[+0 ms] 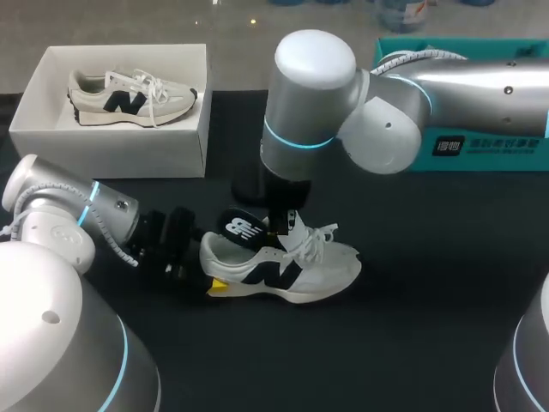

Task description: Take the shoe out of the shoebox, open the shoe tongue, remove and reinsert the insole, then place the shoe into the shoebox

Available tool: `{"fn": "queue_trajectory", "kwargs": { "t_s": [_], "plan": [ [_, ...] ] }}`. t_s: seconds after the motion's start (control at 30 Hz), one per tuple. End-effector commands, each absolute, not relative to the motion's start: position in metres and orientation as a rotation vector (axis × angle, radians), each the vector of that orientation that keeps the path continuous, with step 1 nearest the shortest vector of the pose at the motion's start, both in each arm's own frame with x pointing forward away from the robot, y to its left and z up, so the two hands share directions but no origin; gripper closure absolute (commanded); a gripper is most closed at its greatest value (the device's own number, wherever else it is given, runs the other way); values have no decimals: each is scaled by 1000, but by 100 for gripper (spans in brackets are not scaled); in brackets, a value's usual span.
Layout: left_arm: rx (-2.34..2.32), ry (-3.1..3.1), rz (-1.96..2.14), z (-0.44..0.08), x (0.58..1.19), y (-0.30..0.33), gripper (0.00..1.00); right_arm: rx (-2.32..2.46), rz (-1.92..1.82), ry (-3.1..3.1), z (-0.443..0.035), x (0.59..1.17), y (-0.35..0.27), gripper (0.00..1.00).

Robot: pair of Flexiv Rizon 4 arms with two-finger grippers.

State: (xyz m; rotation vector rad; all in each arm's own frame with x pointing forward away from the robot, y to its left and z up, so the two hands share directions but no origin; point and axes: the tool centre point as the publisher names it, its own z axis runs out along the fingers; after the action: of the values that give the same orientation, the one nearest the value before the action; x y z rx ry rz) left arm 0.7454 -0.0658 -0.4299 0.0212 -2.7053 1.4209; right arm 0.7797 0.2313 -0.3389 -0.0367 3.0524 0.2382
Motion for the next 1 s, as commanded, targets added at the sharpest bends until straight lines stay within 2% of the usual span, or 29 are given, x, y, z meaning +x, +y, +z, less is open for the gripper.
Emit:
{"fn": "queue_trajectory", "kwargs": {
  "t_s": [0.03, 0.53, 0.6, 0.63, 0.83, 1.0],
  "plan": [
    [19, -2706, 1417, -435, 747, -66, 100, -91, 260, 3051, -335, 790, 240, 100],
    [19, -2706, 1417, -435, 747, -66, 100, -230, 432, 3039, -349, 803, 265, 100],
    [19, -2706, 1417, -435, 747, -66, 100, -231, 443, 3037, -351, 801, 265, 73],
    [19, -2706, 1417, -435, 747, -66, 100, -226, 451, 3037, -351, 800, 264, 71],
    [19, -2706, 1417, -435, 747, -66, 100, -190, 464, 3036, -354, 791, 260, 69],
    [19, -2706, 1417, -435, 747, -66, 100, -179, 480, 3037, -357, 789, 260, 76]
  ]
}}
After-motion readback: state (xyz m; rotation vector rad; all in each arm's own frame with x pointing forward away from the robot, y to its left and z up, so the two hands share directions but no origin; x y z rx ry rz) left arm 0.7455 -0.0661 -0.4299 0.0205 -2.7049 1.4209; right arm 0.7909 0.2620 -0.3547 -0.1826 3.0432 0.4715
